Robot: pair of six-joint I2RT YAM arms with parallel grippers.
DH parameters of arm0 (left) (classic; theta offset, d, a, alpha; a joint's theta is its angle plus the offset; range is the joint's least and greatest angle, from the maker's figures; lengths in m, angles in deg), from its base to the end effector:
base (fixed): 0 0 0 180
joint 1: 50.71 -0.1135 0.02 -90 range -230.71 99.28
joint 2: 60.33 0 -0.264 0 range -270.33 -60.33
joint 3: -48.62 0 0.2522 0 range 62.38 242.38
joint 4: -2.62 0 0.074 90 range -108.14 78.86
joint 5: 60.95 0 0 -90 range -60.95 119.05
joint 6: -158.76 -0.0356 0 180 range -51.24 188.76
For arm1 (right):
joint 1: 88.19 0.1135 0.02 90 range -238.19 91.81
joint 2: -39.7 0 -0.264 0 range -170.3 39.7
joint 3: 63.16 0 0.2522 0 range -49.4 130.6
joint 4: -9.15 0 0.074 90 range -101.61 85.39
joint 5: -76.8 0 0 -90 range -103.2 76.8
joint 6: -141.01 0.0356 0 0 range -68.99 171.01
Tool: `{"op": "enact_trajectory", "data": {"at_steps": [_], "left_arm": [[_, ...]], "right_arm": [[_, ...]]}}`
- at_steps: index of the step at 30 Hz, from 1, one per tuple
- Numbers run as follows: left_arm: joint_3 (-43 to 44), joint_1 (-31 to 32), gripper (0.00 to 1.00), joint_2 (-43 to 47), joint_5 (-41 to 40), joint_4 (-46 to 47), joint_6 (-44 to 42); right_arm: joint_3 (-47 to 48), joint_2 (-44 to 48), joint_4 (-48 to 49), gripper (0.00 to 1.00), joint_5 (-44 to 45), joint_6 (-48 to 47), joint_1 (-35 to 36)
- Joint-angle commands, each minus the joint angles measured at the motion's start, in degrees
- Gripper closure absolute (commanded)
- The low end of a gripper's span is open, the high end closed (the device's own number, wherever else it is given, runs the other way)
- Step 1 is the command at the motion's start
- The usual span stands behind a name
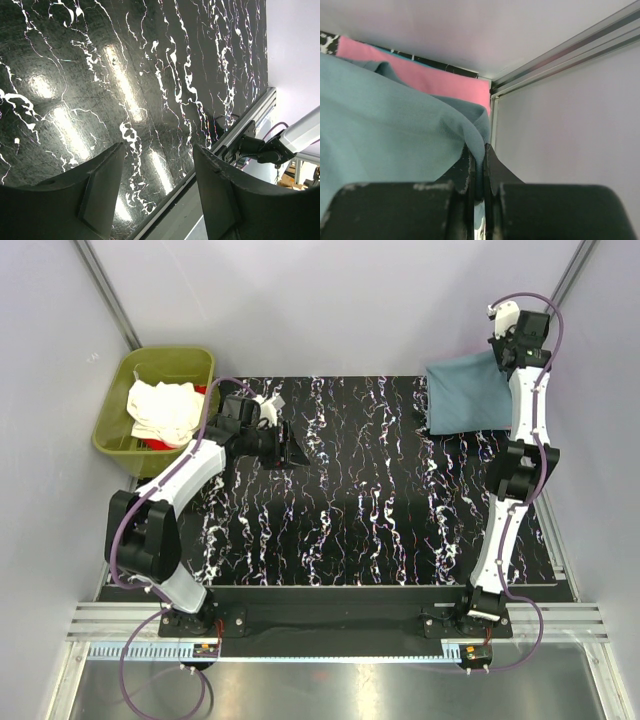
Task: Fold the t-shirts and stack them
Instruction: Neatly place the folded tshirt to the corner
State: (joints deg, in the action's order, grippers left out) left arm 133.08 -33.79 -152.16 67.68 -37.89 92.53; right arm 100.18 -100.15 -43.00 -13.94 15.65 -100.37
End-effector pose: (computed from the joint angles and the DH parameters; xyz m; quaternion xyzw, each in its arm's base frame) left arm 0.3253 -0.1222 0.2695 0.0660 0.8862 -0.4073 0.2106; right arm 0.5370 -0.1154 0.3317 -0.1760 0.8419 -0.2005 0.4691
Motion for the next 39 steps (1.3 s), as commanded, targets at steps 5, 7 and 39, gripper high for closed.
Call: {"op": "enact_trajectory", "data": {"at_steps": [5, 7, 39], "left_arm": [[-0.56, 0.04, 0.38, -1.68, 1.89, 2.57, 0.31], [-0.56, 0.03, 0.38, -2.3, 2.15, 2.83, 0.49], [-4.33, -0.31, 0.31, 18.16, 2.51, 18.91, 4.36]], "right_arm": [[5.63, -4.02, 13.69, 1.0, -0.85, 0.63, -2.31], [6.34, -5.69, 15.88, 1.0, -1.02, 1.25, -2.93], [-33.94, 39.63, -0.63, 0.0, -7.01, 48.87, 7.86]]}}
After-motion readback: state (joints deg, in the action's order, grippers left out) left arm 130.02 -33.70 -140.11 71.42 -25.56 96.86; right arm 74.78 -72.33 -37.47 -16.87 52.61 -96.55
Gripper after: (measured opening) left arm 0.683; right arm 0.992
